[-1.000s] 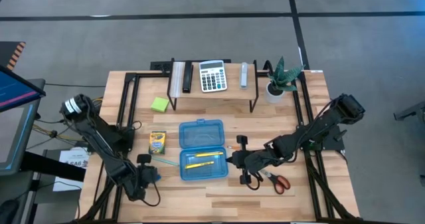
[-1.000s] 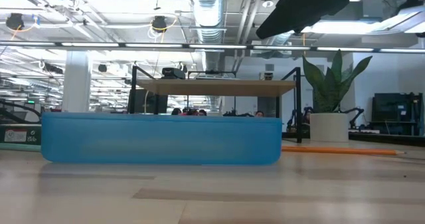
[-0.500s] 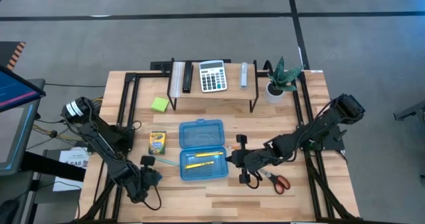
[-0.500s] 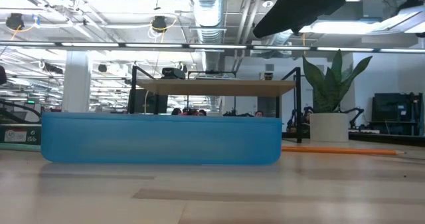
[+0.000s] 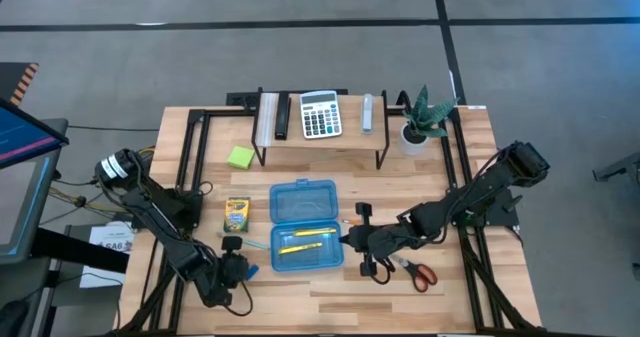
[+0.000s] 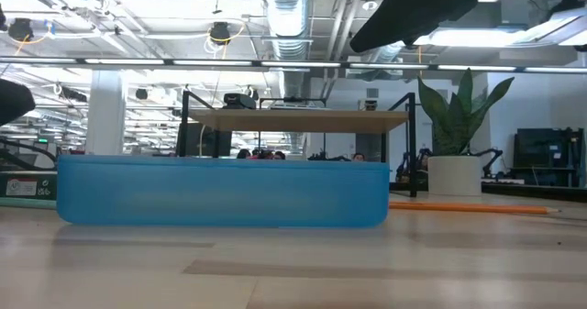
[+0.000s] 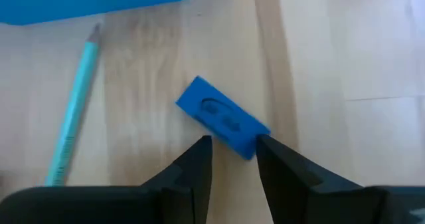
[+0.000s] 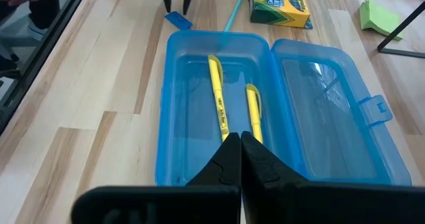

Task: Pack school essentials
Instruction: Put the blue eraser into the blue supply box

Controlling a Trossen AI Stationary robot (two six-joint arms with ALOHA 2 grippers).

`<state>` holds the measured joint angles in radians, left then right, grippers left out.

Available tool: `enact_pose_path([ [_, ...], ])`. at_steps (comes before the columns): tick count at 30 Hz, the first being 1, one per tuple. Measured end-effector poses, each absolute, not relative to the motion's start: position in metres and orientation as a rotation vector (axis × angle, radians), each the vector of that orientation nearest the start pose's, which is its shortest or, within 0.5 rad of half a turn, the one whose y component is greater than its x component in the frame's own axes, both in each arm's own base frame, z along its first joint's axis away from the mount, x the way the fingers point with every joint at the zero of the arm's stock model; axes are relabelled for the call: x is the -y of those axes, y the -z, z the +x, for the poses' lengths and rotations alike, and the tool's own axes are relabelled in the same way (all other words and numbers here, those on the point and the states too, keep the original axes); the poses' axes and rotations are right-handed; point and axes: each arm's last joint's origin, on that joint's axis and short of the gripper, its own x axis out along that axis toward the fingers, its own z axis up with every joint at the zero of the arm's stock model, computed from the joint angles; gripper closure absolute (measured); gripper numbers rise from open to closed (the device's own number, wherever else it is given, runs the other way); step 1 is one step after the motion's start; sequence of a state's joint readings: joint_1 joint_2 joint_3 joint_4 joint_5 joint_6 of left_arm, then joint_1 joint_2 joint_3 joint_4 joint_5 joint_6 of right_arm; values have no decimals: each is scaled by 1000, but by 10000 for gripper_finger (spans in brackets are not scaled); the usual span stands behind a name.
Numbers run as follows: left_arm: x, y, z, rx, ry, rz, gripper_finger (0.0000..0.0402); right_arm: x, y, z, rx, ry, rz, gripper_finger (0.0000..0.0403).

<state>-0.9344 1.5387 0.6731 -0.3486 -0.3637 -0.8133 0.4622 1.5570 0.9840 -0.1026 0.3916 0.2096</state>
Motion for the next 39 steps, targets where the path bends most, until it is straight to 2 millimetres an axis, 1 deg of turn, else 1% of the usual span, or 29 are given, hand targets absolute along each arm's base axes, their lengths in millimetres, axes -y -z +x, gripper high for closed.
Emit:
enact_pose_path([
  [3,196,-132,160,-1043,78,-25,291,-137,-226,299,-613,-4,-75,395],
  [7,193,-133,164,-1039,53,-50,272,-137,-226,299,-612,-4,-74,395],
  [14,189,-129,174,-1043,-59,-213,212,-137,-226,299,-612,-5,-75,395],
  [18,193,-122,181,-1068,-77,-214,182,-137,-226,299,-612,-5,-74,395],
  [21,194,-117,186,-1105,-121,-203,175,-137,-226,299,-613,-5,-75,395],
  [24,194,-117,189,-1145,-175,-211,175,-137,-226,299,-612,-6,-74,395],
  [28,192,-118,190,-1172,-195,-206,194,-137,-226,299,-612,-5,-73,395],
  [31,190,-117,191,-1185,-195,-188,226,-137,-226,299,-612,-5,-73,395],
  [34,186,-117,192,-1204,-210,-188,276,-137,-226,299,-612,-5,-73,395],
  [39,182,-117,193,-1228,-217,-192,373,-138,-226,299,-612,-6,-73,395],
])
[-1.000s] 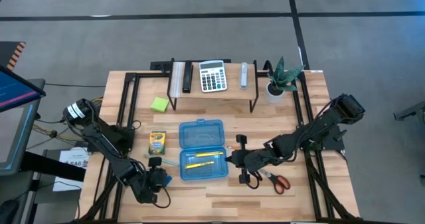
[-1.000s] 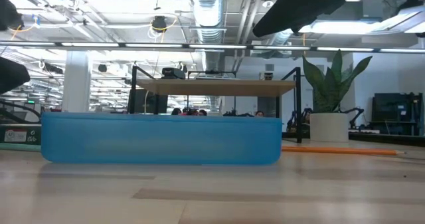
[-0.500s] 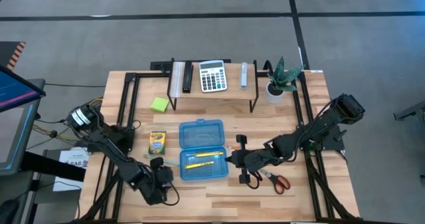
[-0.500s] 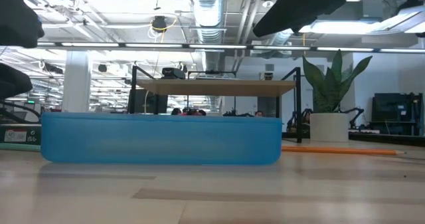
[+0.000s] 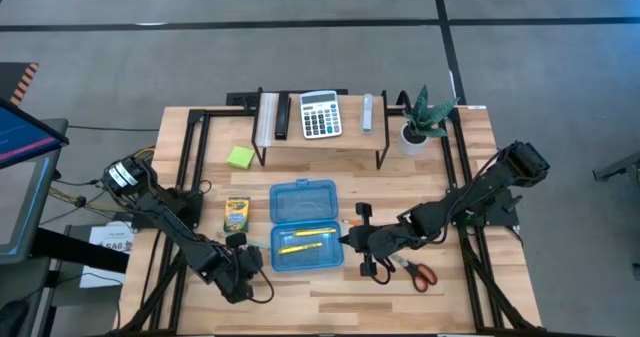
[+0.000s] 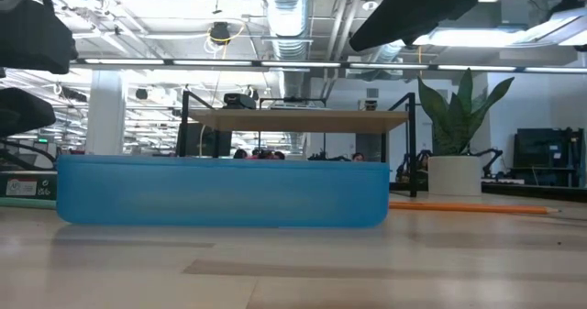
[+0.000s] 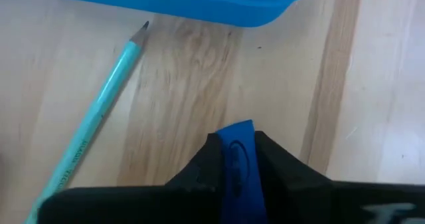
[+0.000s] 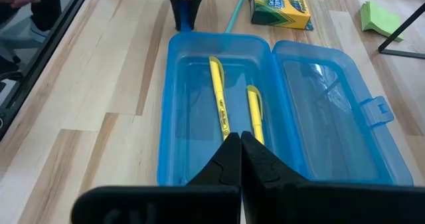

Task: Pack school essentials
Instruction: Put the blue eraser into the blue supply box

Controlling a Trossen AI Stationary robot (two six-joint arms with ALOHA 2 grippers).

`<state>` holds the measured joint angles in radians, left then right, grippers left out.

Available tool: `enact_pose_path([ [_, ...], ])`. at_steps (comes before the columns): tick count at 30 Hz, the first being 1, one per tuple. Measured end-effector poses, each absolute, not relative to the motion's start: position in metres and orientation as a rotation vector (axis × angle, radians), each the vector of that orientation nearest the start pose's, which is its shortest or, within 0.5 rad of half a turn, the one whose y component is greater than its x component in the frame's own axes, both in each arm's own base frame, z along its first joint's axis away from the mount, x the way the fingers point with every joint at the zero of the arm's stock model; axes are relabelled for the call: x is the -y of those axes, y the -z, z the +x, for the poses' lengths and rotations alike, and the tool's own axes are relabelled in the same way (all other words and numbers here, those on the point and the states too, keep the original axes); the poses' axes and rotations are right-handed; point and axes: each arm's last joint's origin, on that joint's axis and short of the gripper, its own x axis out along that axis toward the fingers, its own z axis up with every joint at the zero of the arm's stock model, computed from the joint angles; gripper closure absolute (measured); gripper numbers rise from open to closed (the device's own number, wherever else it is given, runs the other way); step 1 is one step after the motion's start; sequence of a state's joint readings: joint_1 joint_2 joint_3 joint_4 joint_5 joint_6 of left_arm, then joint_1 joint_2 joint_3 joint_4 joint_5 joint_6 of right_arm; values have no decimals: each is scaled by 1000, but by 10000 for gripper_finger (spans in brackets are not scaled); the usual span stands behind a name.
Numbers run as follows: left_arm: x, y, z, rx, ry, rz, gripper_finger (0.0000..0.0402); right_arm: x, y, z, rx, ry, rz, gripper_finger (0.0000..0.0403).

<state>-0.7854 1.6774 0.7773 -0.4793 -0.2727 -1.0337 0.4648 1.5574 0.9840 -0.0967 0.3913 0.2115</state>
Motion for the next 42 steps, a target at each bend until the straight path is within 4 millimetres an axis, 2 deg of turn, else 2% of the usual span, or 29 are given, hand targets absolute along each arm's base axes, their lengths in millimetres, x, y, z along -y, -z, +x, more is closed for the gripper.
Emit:
enact_pose_path([
  [9,184,-124,196,-1251,-190,-151,377,-137,-226,299,-612,-6,-74,395],
  [15,178,-143,191,-1291,-228,-67,378,-137,-226,299,-612,-6,-75,395],
  [21,179,-174,196,-1190,-249,-41,378,-137,-226,299,-612,-6,-75,395],
  [24,183,-193,205,-1062,-219,-24,378,-137,-226,299,-612,-6,-75,395],
  [29,181,-204,228,-915,-171,-4,379,-138,-226,299,-609,-7,-74,395],
  [38,156,-192,274,-844,-108,62,378,-138,-226,299,-611,-6,-75,395],
  [42,146,-185,286,-860,-100,54,335,-137,-226,299,-616,-6,-77,395],
])
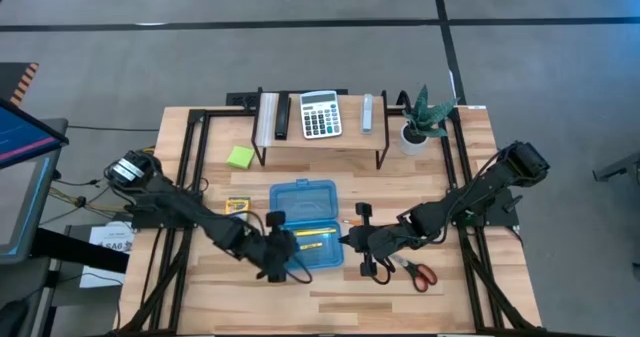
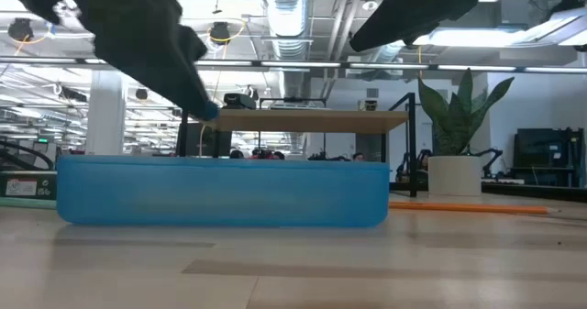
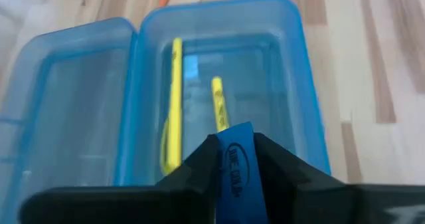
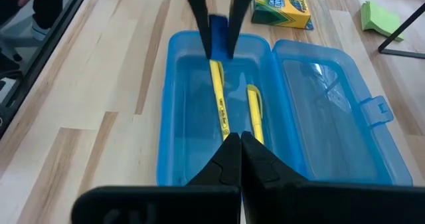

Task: Pack school essentials
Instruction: Put the blue eraser into the blue supply box, then put the orange pencil into the blue supply box

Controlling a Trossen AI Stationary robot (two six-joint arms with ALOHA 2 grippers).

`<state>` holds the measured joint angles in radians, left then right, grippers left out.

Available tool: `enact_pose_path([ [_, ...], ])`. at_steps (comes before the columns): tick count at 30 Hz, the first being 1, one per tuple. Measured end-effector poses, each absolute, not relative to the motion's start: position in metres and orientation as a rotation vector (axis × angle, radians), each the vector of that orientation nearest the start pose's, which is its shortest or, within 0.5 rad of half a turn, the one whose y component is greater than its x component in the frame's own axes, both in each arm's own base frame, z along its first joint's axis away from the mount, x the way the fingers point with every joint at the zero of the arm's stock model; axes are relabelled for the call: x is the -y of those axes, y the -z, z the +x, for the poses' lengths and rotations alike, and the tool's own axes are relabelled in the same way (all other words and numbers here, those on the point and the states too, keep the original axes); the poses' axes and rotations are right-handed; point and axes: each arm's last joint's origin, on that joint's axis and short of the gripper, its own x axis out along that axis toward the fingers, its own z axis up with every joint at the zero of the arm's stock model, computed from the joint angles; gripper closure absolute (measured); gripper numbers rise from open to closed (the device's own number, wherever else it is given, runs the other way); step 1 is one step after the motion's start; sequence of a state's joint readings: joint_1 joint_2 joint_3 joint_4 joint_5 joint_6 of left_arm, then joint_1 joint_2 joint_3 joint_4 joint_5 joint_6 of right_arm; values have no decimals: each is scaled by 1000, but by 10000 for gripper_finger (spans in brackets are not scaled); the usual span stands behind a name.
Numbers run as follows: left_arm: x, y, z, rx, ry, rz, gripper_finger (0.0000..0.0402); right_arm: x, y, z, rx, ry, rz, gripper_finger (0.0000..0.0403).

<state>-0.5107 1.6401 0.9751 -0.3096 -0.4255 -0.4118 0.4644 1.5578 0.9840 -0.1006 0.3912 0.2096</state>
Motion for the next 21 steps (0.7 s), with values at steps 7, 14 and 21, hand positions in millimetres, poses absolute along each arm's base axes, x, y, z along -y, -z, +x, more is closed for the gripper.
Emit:
enact_pose_path([
  [7,147,-170,293,-887,-92,65,237,-139,-225,298,-623,-10,-80,395],
  [14,151,-174,287,-870,-122,109,204,-137,-224,298,-637,-3,-87,395],
  [21,158,-177,278,-839,-185,196,228,-130,-216,292,-745,82,44,394],
])
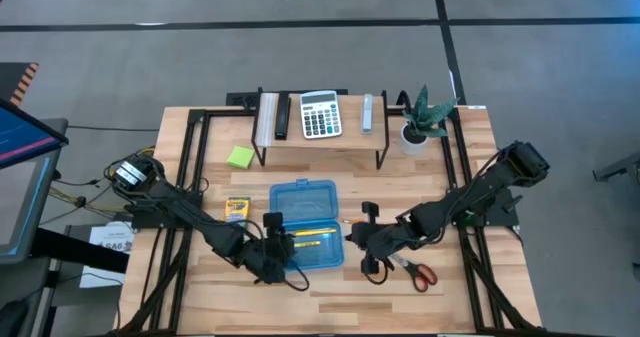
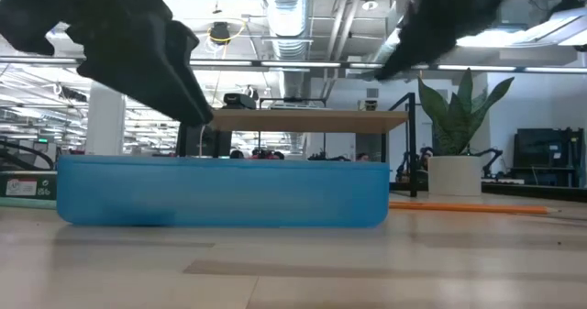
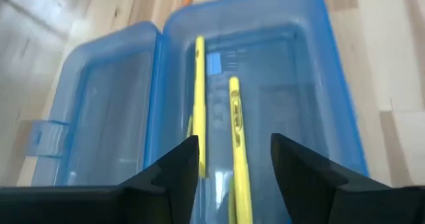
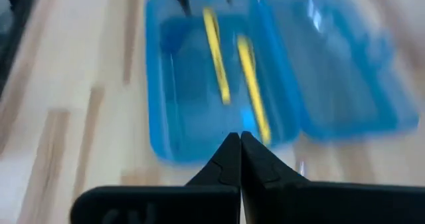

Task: Pack school essentials
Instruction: Put the orange pencil into the blue supply box

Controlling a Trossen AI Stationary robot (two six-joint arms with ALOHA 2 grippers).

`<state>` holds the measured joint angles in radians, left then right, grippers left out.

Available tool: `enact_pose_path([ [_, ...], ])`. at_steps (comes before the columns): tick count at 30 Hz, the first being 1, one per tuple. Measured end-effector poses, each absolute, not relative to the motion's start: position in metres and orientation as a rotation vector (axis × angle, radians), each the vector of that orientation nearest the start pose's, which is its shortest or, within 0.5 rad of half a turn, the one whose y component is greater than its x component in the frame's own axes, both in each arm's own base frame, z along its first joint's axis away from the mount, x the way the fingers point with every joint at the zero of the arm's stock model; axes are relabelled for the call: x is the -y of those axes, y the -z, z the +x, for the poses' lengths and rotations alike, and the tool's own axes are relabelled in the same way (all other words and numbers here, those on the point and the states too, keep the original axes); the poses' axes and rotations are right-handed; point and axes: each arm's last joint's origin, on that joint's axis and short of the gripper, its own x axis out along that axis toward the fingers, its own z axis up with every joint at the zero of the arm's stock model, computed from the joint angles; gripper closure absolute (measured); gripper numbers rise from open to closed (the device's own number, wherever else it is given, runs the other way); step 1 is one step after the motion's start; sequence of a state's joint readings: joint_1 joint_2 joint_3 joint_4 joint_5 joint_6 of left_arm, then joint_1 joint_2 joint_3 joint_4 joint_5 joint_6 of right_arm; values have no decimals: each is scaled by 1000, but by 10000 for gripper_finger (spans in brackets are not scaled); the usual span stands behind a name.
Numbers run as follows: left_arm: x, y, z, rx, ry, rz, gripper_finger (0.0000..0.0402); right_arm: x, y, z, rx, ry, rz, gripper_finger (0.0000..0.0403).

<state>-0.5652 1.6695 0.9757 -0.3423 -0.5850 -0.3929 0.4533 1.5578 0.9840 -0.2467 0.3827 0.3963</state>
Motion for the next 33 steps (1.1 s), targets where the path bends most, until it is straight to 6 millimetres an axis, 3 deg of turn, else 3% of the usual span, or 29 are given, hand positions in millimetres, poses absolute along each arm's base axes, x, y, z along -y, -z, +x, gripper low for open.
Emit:
enact_pose_path([
  [5,154,-169,270,-725,-150,190,263,-118,-202,279,-974,140,124,378],
  [9,142,-165,253,-557,-92,106,292,-120,-197,268,-1082,158,130,362],
  [13,129,-178,234,-290,-43,24,315,-121,-196,263,-1117,162,108,352],
  [20,112,-203,205,28,6,-10,341,-94,-196,282,-1066,172,78,340],
  [25,103,-214,201,75,-17,55,350,-68,-194,310,-947,105,117,322],
  [33,100,-214,199,37,28,68,351,-56,-160,322,-1064,52,61,270],
])
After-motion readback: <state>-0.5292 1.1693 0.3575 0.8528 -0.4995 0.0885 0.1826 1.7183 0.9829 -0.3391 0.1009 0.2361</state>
